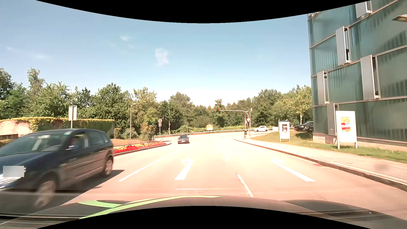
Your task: Follow the waypoints while adhering to traffic rules and regulations
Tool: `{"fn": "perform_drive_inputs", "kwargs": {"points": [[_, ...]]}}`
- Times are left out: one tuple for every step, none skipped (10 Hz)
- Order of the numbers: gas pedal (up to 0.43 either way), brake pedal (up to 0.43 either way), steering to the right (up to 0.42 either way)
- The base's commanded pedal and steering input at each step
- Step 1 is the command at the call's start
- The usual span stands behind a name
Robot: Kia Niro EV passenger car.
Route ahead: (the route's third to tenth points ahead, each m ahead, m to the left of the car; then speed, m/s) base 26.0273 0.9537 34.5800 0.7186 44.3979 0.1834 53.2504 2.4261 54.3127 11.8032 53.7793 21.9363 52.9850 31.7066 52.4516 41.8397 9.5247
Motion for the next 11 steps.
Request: {"fn": "perform_drive_inputs", "kwargs": {"points": [[0.0,0.152,0.012],[0.0,0.152,0.011],[0.0,0.159,0.01],[0.0,0.165,0.01],[0.0,0.171,0.009],[0.0,0.177,0.009],[0.0,0.183,0.009],[0.0,0.189,0.008],[0.0,0.189,0.008],[0.0,0.195,0.007],[0.0,0.195,0.006]]}}
